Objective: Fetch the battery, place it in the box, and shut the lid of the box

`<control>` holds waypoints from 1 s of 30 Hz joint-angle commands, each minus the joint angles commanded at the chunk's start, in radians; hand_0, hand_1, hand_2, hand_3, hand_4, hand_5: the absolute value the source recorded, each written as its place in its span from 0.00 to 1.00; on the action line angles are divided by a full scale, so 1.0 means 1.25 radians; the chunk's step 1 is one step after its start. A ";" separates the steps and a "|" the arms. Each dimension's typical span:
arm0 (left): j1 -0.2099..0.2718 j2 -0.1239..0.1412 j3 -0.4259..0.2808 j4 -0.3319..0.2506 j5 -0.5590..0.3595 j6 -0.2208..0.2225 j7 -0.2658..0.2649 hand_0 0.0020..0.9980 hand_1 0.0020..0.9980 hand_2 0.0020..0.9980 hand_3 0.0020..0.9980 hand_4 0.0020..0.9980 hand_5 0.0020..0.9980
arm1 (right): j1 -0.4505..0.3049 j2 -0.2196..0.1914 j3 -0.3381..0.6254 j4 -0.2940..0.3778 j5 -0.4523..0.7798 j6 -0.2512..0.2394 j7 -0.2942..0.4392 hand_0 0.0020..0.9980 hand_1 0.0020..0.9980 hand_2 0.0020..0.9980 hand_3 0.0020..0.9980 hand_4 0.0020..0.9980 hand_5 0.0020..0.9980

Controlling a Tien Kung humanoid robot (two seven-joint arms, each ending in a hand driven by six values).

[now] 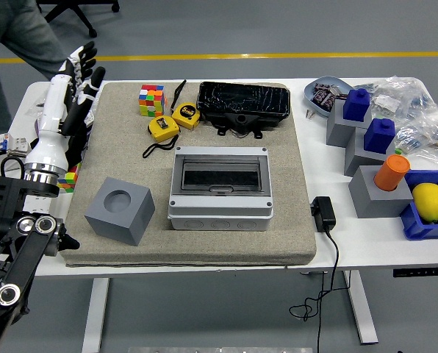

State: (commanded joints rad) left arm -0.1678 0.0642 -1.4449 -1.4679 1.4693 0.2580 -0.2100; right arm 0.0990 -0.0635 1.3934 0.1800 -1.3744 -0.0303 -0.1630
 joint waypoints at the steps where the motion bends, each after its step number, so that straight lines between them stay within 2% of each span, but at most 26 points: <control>1: 0.010 -0.002 -0.011 -0.001 -0.031 -0.002 -0.008 0.94 0.97 0.96 0.92 1.00 1.00 | 0.000 0.000 0.005 0.000 -0.003 -0.001 0.000 0.78 0.71 0.72 0.75 1.00 0.99; 4: 0.035 -0.007 -0.038 -0.002 -0.130 -0.015 -0.030 0.94 0.97 0.96 0.92 1.00 1.00 | -0.004 0.001 0.010 0.000 -0.008 -0.005 0.000 0.78 0.71 0.72 0.75 1.00 0.99; 7: 0.055 -0.010 -0.064 -0.003 -0.234 -0.043 -0.026 0.94 0.97 0.95 0.91 1.00 1.00 | -0.007 0.000 0.016 0.000 -0.013 -0.011 -0.001 0.80 0.74 0.72 0.75 1.00 0.99; 9: 0.061 -0.010 -0.075 -0.002 -0.296 -0.061 -0.008 0.94 0.97 0.95 0.91 1.00 1.00 | -0.007 0.000 0.015 0.000 -0.011 -0.011 -0.001 0.80 0.74 0.72 0.75 1.00 0.99; 10: 0.064 -0.010 -0.088 0.000 -0.333 -0.078 0.018 0.94 0.97 0.95 0.91 1.00 1.00 | -0.007 0.000 0.014 0.000 -0.010 -0.011 -0.001 0.80 0.74 0.72 0.75 1.00 0.99; 11: 0.067 -0.009 -0.101 0.004 -0.368 -0.087 0.038 0.91 0.90 0.87 0.84 1.00 1.00 | -0.006 -0.001 0.013 0.000 -0.009 -0.011 -0.001 0.81 0.76 0.73 0.75 1.00 0.99; 12: 0.069 -0.009 -0.112 0.007 -0.390 -0.093 0.047 0.91 0.90 0.87 0.84 1.00 1.00 | -0.005 -0.001 0.011 0.000 -0.008 -0.010 -0.001 0.81 0.76 0.73 0.75 1.00 0.99; 13: 0.070 -0.010 -0.121 0.009 -0.390 -0.100 0.054 0.91 0.90 0.87 0.84 1.00 1.00 | -0.004 -0.001 0.009 0.000 -0.006 -0.010 -0.001 0.81 0.76 0.73 0.75 1.00 0.99; 16: 0.073 -0.012 -0.167 0.020 -0.337 -0.160 0.080 0.91 0.90 0.87 0.84 1.00 1.00 | 0.000 -0.001 0.002 0.000 0.001 -0.009 0.001 0.81 0.76 0.73 0.75 1.00 0.99; 17: 0.075 -0.010 -0.182 0.025 -0.315 -0.184 0.092 0.82 0.80 0.79 0.77 1.00 1.00 | 0.001 -0.001 -0.001 0.000 0.002 -0.009 0.002 0.81 0.75 0.73 0.75 1.00 0.99; 19: 0.078 -0.004 -0.205 0.033 -0.268 -0.237 0.120 0.82 0.80 0.79 0.77 1.00 1.00 | 0.003 -0.002 -0.003 0.000 0.004 -0.009 0.002 0.81 0.75 0.73 0.75 1.00 0.99; 22: 0.087 0.006 -0.218 0.043 -0.237 -0.309 0.150 0.82 0.80 0.79 0.77 1.00 1.00 | 0.004 -0.004 -0.005 0.000 0.004 -0.007 0.001 0.81 0.75 0.73 0.75 1.00 0.99; 24: 0.092 0.007 -0.220 0.043 -0.230 -0.328 0.151 0.82 0.80 0.78 0.75 1.00 1.00 | 0.002 -0.004 -0.005 0.000 0.004 -0.007 0.000 0.81 0.75 0.73 0.75 1.00 0.99; 28: 0.099 0.001 -0.208 0.049 -0.235 -0.319 0.140 0.82 0.80 0.78 0.75 1.00 1.00 | -0.002 -0.004 -0.001 0.000 -0.003 -0.004 -0.004 0.81 0.75 0.73 0.75 1.00 0.99; 29: 0.099 -0.001 -0.205 0.051 -0.235 -0.318 0.140 0.79 0.77 0.73 0.72 1.00 1.00 | -0.002 -0.004 0.000 0.000 -0.004 -0.004 -0.005 0.80 0.75 0.73 0.75 1.00 0.99; 30: 0.099 -0.006 -0.201 0.053 -0.235 -0.318 0.140 0.79 0.77 0.73 0.72 1.00 1.00 | -0.002 -0.003 0.000 0.000 -0.006 -0.003 -0.005 0.80 0.75 0.73 0.75 1.00 0.99</control>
State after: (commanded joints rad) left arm -0.0444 0.0573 -1.6965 -1.4019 1.1760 -0.1392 -0.0352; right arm 0.0962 -0.0678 1.3936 0.1800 -1.3815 -0.0345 -0.1696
